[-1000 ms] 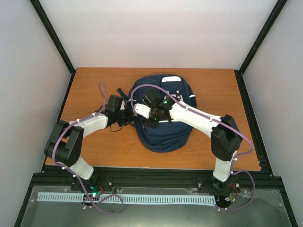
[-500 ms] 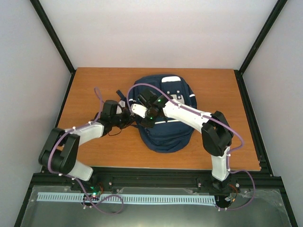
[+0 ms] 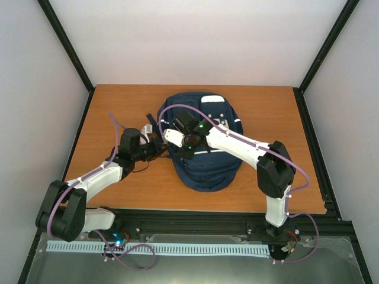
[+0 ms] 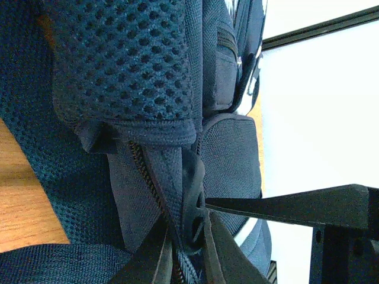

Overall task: Pack the student bag
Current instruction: Zip the student bag at the center of the board.

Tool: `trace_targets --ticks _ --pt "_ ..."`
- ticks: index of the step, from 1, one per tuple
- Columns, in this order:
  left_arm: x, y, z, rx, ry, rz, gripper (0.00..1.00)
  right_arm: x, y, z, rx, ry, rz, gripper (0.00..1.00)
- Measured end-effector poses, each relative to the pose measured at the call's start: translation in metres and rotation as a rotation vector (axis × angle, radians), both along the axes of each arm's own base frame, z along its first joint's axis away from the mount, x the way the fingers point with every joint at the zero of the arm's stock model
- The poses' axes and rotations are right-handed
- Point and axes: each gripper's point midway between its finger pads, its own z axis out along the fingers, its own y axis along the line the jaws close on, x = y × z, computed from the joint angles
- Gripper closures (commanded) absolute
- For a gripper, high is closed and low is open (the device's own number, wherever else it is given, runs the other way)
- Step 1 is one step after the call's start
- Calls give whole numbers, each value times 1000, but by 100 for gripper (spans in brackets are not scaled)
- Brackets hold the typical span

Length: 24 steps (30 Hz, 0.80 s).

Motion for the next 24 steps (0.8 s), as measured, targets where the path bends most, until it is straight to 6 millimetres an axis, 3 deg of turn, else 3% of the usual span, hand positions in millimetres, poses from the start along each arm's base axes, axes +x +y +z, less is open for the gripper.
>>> trace_targets --ticks 8,16,21,24 --pt "-1 1 -4 -1 -7 3 99 -3 1 2 -3 -20 24 60" --pt "-4 2 -2 -2 -15 6 99 -14 10 3 12 -5 69 44" --pt "-5 3 0 -5 -27 6 99 -18 11 5 15 -4 88 43" --pt "-5 3 0 -5 -29 4 99 -18 11 4 13 -7 102 47"
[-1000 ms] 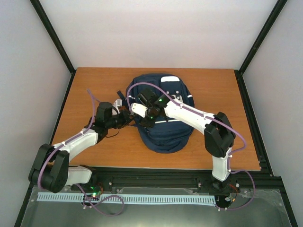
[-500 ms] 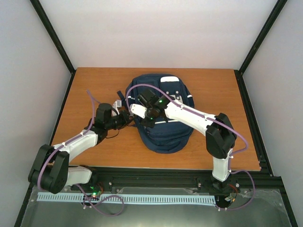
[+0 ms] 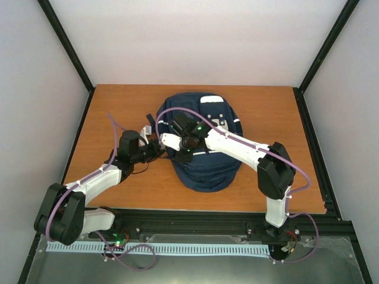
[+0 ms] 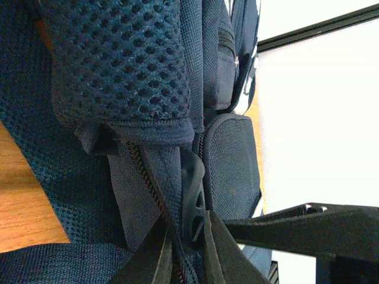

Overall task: Pack the student bag
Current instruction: Zip the student bag at the center of the board.

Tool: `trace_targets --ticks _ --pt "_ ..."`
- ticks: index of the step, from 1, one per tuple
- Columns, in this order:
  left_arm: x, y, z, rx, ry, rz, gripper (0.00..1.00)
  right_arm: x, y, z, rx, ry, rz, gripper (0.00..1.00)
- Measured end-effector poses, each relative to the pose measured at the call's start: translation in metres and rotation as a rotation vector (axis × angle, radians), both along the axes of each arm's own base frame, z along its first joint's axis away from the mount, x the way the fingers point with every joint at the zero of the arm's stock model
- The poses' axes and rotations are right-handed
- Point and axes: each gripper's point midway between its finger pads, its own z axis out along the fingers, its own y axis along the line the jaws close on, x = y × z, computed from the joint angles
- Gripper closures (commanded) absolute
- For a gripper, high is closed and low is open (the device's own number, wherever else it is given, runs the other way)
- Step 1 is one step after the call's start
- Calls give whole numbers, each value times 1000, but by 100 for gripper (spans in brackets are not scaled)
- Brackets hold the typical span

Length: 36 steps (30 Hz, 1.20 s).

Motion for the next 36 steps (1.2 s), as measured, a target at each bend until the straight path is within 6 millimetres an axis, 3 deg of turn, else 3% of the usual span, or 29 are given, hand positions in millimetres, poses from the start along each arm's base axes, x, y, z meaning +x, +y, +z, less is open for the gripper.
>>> trace_targets --ticks 8,13,18,26,36 --pt "0 0 1 4 -6 -3 99 -8 0 -1 1 29 29 65" --pt "0 0 1 5 -9 -3 99 -23 -6 -3 4 78 58 74" --pt "0 0 1 7 -10 -4 99 -35 -12 4 19 101 72 74" --pt "0 0 1 11 -16 -7 99 -23 -11 2 19 49 40 66" --pt "0 0 1 16 -22 -10 99 -16 -3 1 37 12 63 72"
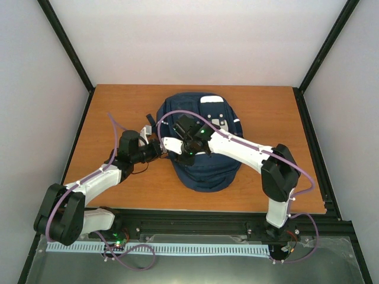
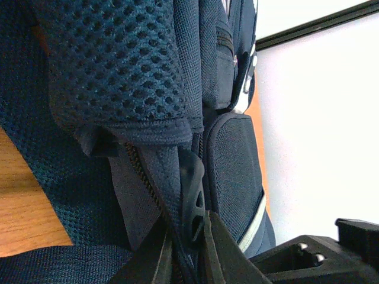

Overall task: Pack the student bag
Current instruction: Zip the student bag at the center of the board.

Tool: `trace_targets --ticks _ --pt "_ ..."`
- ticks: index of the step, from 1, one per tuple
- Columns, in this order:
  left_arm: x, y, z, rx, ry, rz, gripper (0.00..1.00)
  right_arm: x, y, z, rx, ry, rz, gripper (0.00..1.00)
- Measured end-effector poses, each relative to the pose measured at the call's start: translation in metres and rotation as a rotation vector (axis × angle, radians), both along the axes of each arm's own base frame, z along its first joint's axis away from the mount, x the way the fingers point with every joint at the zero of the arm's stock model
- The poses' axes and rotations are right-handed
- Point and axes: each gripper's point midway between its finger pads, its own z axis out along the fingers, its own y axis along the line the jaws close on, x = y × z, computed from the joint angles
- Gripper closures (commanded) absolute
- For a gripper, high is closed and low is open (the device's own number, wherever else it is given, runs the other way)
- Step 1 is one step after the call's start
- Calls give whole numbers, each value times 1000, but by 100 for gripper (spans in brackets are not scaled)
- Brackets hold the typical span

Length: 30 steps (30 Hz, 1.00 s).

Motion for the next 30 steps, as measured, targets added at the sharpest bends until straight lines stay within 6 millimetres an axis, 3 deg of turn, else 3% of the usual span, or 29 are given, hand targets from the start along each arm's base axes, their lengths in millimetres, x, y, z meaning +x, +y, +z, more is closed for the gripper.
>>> trace_targets --ticks 3,6,13,20,30 --pt "0 0 -1 3 1 -1 99 -2 2 -8 -7 18 17 81" --pt "0 0 -3 9 6 -2 99 -5 3 -11 -7 30 36 97" --pt "2 1 -9 33 17 -1 99 -12 1 -9 7 31 76 97" --pt "7 2 -21 82 55 0 99 -41 -25 5 28 7 174 97" --pt "2 -3 -38 96 123 -39 99 -61 -56 -16 2 -53 254 97"
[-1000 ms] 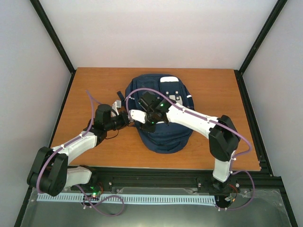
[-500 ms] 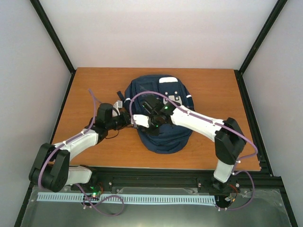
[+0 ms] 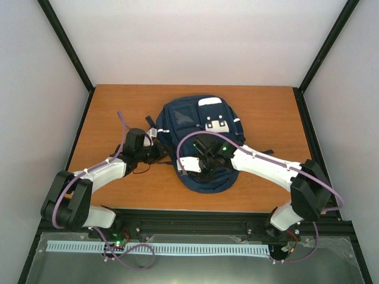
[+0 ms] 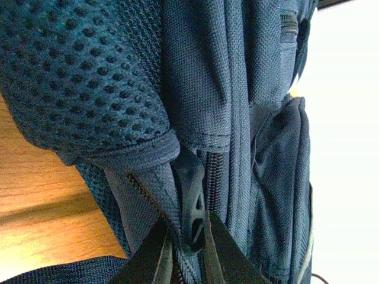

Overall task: Pack the student bag
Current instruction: Zip the student bag at the center of the board.

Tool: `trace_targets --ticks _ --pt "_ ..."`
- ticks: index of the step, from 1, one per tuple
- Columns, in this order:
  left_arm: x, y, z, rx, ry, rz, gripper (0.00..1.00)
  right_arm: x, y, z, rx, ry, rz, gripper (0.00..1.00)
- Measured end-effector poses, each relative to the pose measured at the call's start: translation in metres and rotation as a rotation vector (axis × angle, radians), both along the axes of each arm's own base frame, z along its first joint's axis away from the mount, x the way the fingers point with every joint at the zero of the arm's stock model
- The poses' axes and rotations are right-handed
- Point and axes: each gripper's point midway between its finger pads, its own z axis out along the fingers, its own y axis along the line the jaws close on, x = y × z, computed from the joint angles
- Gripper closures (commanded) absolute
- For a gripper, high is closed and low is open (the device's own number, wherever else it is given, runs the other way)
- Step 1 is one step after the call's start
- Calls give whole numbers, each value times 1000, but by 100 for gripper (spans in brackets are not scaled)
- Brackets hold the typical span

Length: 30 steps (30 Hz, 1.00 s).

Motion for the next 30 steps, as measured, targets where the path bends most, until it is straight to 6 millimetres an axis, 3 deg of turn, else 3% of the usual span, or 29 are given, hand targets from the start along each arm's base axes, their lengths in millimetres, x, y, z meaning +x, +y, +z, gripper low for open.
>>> trace_targets --ticks 6,12,16,19,21,25,30 --pt "-9 -11 3 -21 6 -51 99 -2 -21 -2 -3 -68 -10 96" --pt "-42 -44 -1 10 -5 -141 98 -6 -57 -15 -51 -73 -25 88" --pt "-74 -66 -19 42 36 -213 73 -20 -96 -28 -120 -74 -22 69" --pt "-91 -74 -31 68 77 -260 55 -28 -126 -35 -174 -81 -17 61" --pt "-99 -74 -37 96 94 -281 50 -28 -143 -35 -195 -91 -33 59" --pt "-102 -69 -39 162 101 -293 48 -17 -177 -32 -238 -99 -120 58" --pt "-90 -69 -13 214 41 -299 50 -9 -202 -23 -230 -62 -252 60"
